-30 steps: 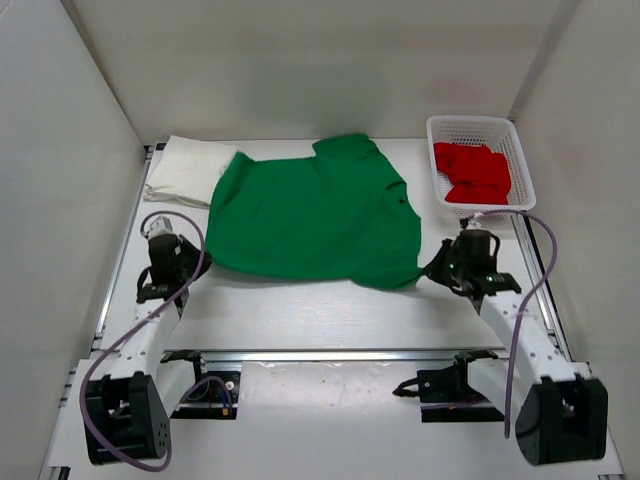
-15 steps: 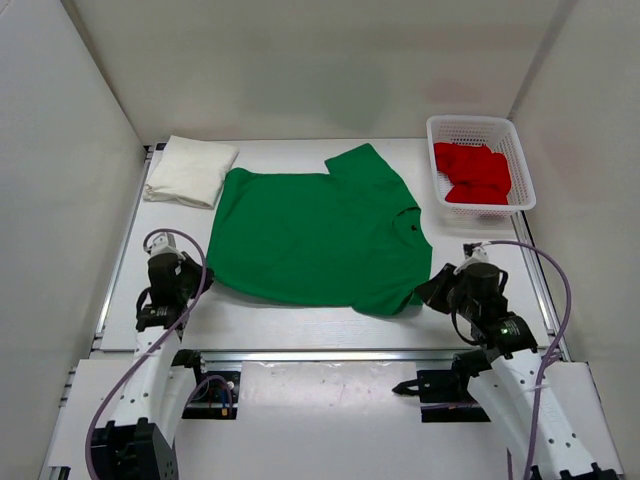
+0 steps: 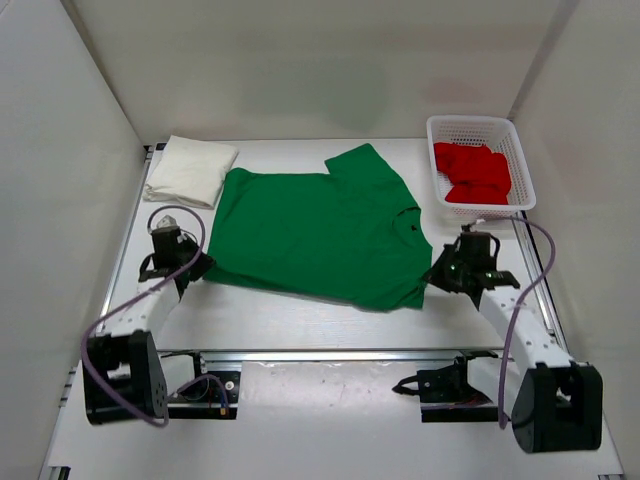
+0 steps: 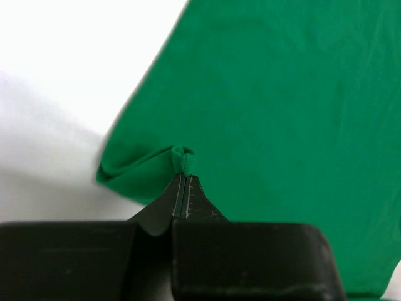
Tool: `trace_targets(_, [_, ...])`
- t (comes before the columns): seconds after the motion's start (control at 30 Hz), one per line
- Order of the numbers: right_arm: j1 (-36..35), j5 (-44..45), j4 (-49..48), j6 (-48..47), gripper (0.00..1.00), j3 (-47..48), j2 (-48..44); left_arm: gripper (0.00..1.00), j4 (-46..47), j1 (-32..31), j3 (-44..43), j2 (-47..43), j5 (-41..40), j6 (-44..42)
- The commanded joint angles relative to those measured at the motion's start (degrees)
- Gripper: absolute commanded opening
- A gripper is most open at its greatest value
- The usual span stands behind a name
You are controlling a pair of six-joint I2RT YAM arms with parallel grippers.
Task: Fold and stack the t-shirts
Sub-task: Fold the flattened tshirt in 1/3 of the way
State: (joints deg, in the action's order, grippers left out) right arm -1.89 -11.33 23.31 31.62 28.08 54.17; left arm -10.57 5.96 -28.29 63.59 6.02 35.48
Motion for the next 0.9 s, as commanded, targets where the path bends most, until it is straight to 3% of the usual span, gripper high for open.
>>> trace_targets(0.0, [-3.11, 3.51, -9.58, -2.70, 0.00, 9.79, 5.23, 0.00, 5.20, 0.73, -4.92, 5.99, 0.67, 2.57])
trace_targets(0.23, [-2.06, 4.90, -14.26, -3.58, 0.00, 21.04, 22.62, 0.00, 6.44, 1.25, -11.95, 16.91, -0.22, 3.54])
trace_targets(0.63, [-3.48, 5.72, -13.02, -6.57, 0.00, 37.92, 39.77, 0.01, 7.05, 1.43, -16.44, 23.68, -1.89, 3.89])
trace_targets(0.77, [-2.50, 5.36, -12.95, -6.91, 0.00, 40.47, 44.51, 0.10, 8.37, 2.48, -15.48, 23.86, -1.19, 4.15])
trace_targets(0.83, [-2.33, 4.92, -12.67, -7.01, 0.01, 42.05, 46.10, 0.22, 7.67, 2.57, -15.91, 23.95, -1.19, 4.24])
trace_targets(0.87, [-2.24, 4.83, -12.76, -7.09, 0.09, 42.06, 45.94, 0.27, 7.67, 2.92, -15.65, 23.51, -0.58, 4.42])
